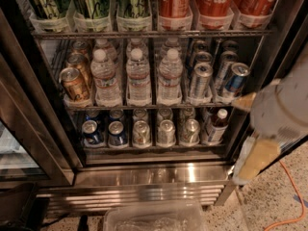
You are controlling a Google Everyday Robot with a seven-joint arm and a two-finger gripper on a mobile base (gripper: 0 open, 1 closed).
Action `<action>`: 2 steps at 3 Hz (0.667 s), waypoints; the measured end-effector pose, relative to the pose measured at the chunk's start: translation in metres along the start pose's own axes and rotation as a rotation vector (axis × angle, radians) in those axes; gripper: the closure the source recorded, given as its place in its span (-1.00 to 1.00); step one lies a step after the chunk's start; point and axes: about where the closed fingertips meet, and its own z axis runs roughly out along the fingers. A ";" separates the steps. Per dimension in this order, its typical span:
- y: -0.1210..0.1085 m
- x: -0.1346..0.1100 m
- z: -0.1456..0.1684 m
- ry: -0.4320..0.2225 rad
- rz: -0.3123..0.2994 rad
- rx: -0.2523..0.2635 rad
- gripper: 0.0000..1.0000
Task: Pick pepsi can from bottom shelf of fridge
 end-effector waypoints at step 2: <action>0.075 -0.026 0.121 -0.109 -0.103 -0.169 -1.00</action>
Offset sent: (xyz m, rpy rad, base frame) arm -0.0679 0.1113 -0.1779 0.1290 0.2373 0.2766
